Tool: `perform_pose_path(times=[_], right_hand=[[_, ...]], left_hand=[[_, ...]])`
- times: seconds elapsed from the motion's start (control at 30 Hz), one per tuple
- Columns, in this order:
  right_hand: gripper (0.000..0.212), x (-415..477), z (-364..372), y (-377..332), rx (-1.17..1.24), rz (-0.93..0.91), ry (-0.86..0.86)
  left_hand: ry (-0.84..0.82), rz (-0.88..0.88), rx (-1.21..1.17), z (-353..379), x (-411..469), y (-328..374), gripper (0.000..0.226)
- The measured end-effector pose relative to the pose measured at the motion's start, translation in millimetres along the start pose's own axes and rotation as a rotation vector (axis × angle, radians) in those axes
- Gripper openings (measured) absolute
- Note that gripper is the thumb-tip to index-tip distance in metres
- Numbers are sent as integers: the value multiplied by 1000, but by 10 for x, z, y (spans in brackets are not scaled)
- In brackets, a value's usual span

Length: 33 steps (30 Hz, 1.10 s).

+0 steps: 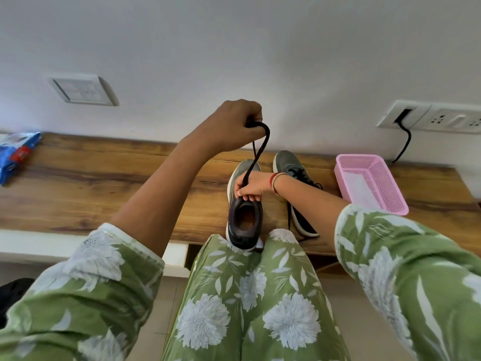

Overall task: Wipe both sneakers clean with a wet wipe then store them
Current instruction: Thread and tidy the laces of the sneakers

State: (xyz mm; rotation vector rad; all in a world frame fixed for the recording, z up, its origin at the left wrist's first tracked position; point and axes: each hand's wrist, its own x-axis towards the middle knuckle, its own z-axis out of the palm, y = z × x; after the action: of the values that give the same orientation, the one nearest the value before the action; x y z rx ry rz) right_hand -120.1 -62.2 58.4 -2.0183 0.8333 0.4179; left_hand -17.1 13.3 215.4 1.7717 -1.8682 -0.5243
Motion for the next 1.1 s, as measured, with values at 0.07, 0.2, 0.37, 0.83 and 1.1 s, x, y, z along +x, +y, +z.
perform_pose_path(times=[0.07,0.2,0.37,0.83,1.1], right_hand=[[15,-51,-65,-17,56,-3,-21],[15,-243,-258,-113,118,-7,-54],[10,-608,-583,-407,209,-81,-14],[6,-1306,-1140,-1178,143,-171,47],[13,-1474,-1239,-1219,193,-236,118]], left_hand=[[-20,-13,0,-16,3,-36,17],[-55,-65,8,-134,5,-87,16],[-86,-98,22,-355,-38,-55,19],[-176,-391,-213,-248,-299,-426,77],[-257,-177,-183,457,-181,-237,23]])
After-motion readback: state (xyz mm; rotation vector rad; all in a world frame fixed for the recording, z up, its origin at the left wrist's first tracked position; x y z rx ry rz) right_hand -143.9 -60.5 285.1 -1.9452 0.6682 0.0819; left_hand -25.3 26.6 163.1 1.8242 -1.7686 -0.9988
